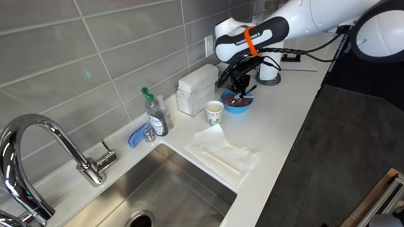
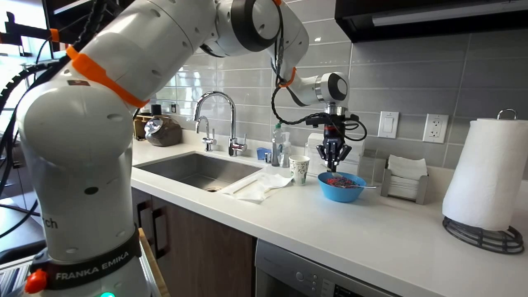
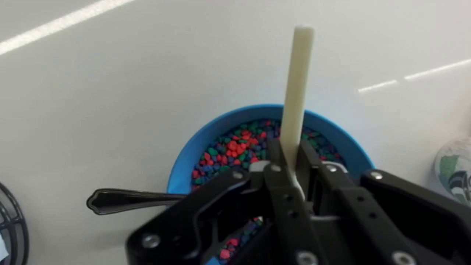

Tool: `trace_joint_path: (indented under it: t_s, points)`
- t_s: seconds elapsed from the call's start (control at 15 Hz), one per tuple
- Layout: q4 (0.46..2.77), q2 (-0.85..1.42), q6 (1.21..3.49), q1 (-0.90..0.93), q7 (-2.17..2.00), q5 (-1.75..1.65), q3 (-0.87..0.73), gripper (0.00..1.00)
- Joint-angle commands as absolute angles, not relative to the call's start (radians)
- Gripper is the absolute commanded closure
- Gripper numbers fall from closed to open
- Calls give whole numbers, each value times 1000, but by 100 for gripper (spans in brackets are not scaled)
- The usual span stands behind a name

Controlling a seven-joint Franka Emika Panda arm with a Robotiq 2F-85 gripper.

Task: Transfer a spoonful of contents from the bowl into the cup

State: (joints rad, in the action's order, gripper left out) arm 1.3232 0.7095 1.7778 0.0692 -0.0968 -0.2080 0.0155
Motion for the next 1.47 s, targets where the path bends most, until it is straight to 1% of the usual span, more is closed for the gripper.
trace_joint_path:
  t_s: [0.0,0.87,1.4]
  points:
    - [1245,779,1799,65,-104,-136,17,96]
    - [1058,923,1773,84,-207,-35,12,96]
    - [1020,955,1780,78,-264,-19,1,96]
